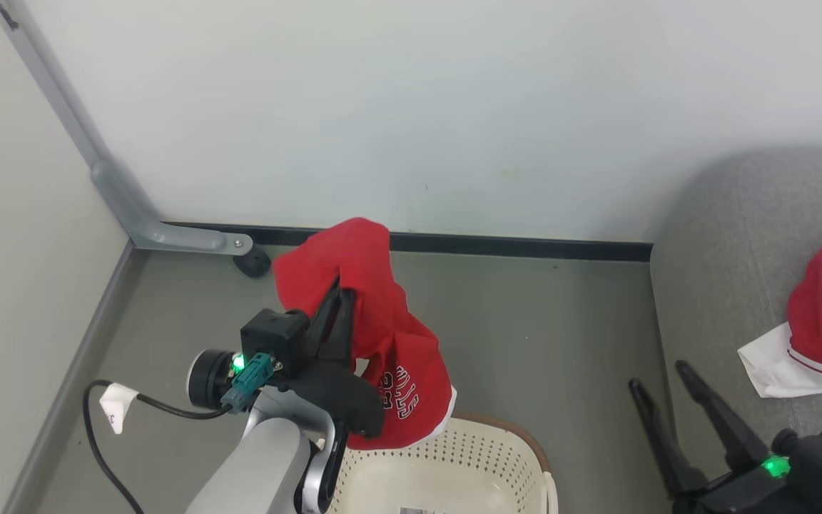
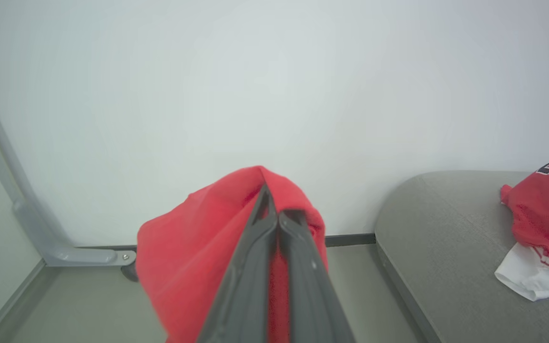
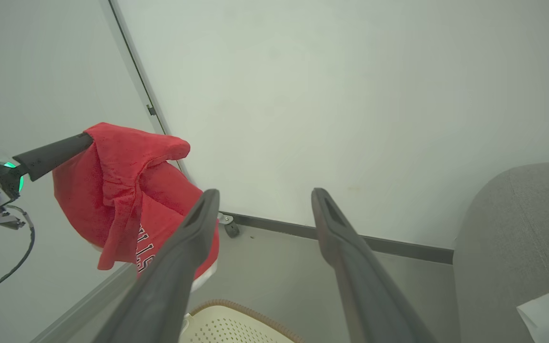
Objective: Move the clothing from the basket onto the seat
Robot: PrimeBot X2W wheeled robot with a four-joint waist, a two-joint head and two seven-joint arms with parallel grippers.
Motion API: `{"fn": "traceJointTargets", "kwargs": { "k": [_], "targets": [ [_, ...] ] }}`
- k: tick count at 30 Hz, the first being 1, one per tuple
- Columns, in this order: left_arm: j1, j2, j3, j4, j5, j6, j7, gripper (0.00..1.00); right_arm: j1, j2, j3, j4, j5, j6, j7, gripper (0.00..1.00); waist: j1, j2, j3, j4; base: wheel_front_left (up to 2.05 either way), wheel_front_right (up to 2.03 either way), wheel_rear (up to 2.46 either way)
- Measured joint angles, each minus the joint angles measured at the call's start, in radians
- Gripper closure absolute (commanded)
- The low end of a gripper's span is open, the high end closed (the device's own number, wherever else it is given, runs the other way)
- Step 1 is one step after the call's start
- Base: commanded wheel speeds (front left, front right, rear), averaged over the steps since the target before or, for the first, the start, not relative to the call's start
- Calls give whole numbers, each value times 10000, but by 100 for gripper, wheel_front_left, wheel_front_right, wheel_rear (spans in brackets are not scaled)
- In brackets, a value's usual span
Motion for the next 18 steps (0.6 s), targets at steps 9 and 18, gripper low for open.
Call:
{"fn": "traceJointTargets", "kwargs": {
  "k": [9,18],
  "targets": [
    [209,0,307,-2763,1847,0,-2,100,-88,405,1135,240,-249,0,182,0,0,1,-551,336,0,0,0],
    [407,13,35,-4130,2495,0,-4,100,-1090,788,2295,232,-265,0,267,0,2,1,-791,472,0,0,0]
  ]
}}
